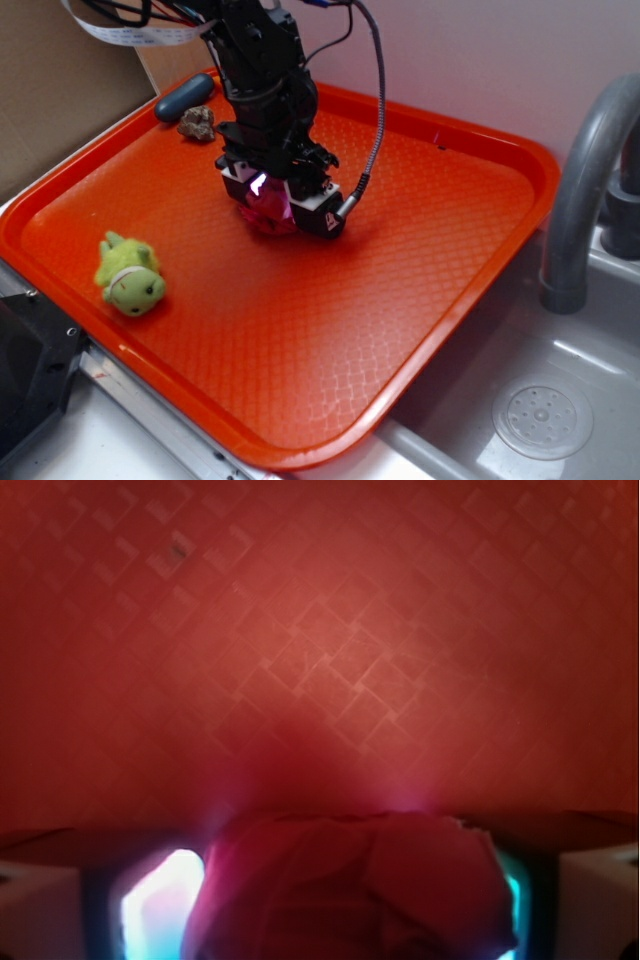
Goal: Grab the red paper.
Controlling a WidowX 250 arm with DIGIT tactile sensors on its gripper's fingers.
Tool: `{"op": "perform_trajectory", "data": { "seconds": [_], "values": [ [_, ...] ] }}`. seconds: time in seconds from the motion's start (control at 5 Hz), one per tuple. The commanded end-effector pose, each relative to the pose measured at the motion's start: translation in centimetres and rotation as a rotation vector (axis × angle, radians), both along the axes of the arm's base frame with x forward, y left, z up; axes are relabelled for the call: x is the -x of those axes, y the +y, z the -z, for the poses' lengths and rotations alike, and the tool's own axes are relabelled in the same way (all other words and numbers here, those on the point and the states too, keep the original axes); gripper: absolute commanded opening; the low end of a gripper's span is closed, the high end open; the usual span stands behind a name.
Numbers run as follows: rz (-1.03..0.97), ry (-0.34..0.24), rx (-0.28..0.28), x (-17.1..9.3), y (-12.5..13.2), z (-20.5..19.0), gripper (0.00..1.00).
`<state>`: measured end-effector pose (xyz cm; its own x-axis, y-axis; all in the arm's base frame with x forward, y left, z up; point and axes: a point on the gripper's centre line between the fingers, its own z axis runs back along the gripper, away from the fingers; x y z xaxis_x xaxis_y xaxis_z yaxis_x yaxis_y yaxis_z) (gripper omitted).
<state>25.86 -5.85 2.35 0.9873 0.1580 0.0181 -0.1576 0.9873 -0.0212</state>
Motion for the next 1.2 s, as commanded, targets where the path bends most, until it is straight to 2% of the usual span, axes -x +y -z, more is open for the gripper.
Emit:
{"op": "perform_trajectory", "data": {
  "seconds": [0.0, 0.4, 0.6, 0.8, 1.0],
  "values": [
    [0.000, -0.010, -0.016, 0.1, 0.4, -4.6, 0.00],
    [0.168, -0.044, 0.043, 2.4, 1.6, -13.8, 0.00],
    [0.144, -0.105, 0.062, 4.9, 1.7, -18.4, 0.00],
    [0.086, -0.210, 0.092, 7.1, 1.6, -21.0, 0.00],
    [0.109, -0.187, 0.041, 7.1, 0.9, -20.5, 0.00]
  ]
}}
